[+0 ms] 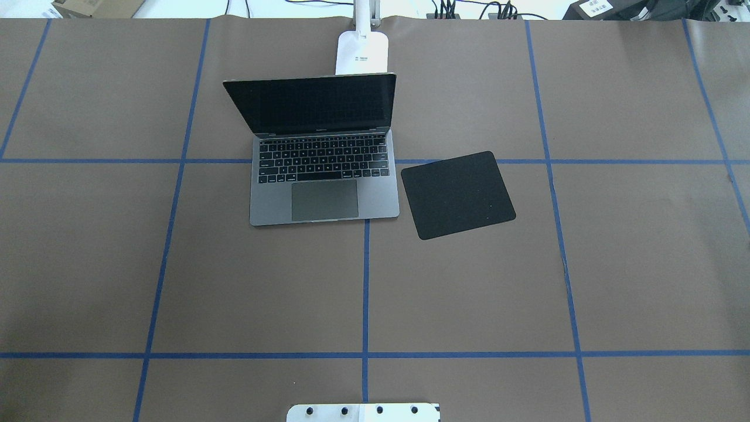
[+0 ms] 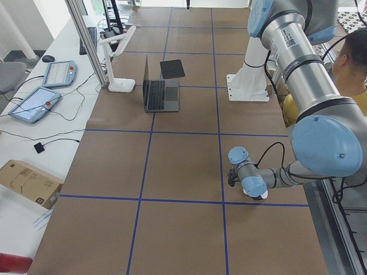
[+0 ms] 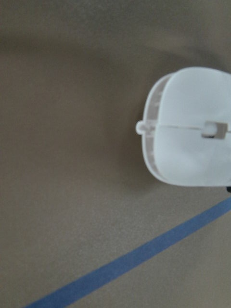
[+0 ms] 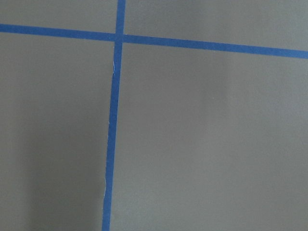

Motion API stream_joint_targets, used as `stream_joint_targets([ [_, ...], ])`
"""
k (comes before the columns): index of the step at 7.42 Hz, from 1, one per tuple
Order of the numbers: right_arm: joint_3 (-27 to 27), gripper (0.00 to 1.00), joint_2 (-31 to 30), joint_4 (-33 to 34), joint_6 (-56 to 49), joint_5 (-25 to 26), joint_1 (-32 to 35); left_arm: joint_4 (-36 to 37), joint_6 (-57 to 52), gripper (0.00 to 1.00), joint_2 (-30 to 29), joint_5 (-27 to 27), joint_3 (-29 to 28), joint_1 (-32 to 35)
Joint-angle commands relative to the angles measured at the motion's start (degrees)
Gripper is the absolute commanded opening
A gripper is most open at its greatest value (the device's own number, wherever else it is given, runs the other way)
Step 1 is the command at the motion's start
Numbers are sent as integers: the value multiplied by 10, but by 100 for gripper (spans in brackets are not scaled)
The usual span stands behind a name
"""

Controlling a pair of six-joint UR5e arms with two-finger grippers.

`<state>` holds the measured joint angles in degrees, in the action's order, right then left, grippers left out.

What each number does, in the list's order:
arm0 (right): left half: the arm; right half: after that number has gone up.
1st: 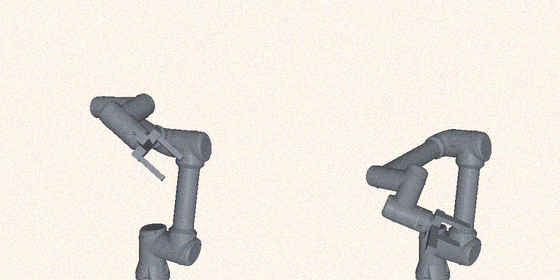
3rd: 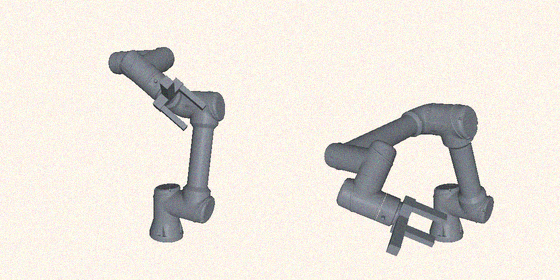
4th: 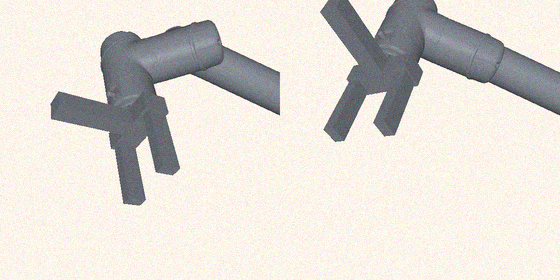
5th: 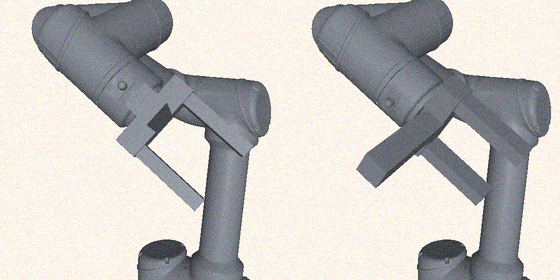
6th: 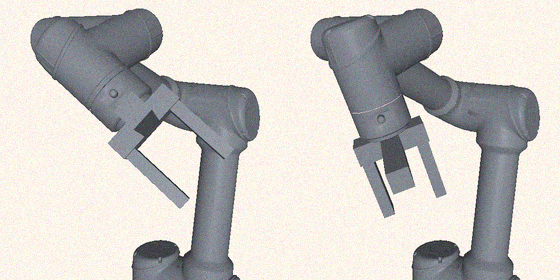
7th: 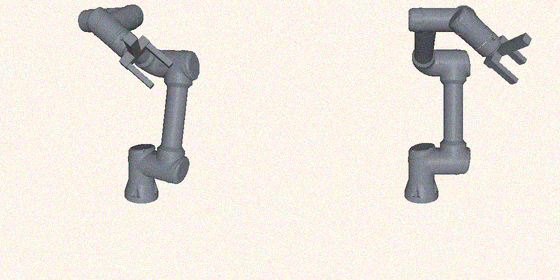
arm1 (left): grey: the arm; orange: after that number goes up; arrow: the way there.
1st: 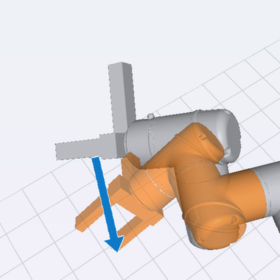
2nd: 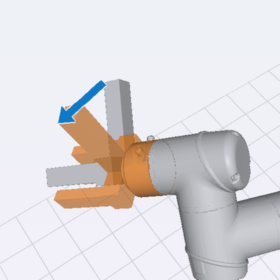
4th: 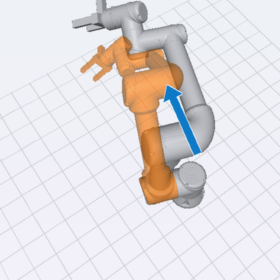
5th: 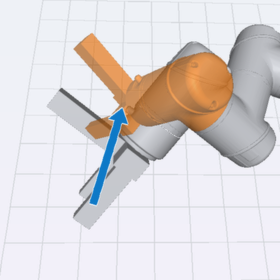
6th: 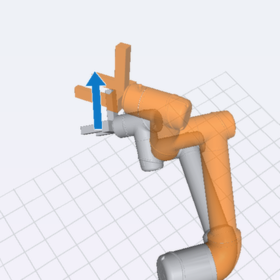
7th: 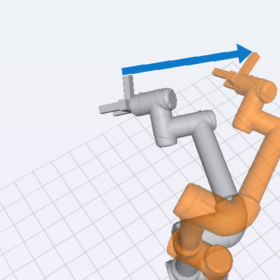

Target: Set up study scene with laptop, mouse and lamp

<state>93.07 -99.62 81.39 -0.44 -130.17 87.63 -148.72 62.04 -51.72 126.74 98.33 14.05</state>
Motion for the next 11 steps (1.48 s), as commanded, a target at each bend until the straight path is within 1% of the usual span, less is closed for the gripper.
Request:
stream_joint_targets([
  [1,0,100,0,0,0,0,0,-10,4,45,4,23,17,4],
  [2,0,100,0,0,0,0,0,-10,4,45,13,45,35,12],
  [5,-1,100,0,0,1,2,0,-1,8,44,17,54,84,33],
  [7,-9,100,1,-1,0,3,0,18,9,43,-1,52,107,55],
  [8,-8,100,1,-1,0,2,0,86,9,42,-30,52,146,78],
  [9,-10,100,0,-3,0,2,0,193,4,41,-79,51,189,98],
  [10,-13,100,0,-3,0,2,0,282,2,41,-148,51,207,126],
  [11,-13,100,0,-3,0,2,0,352,1,39,-213,48,208,136],
])
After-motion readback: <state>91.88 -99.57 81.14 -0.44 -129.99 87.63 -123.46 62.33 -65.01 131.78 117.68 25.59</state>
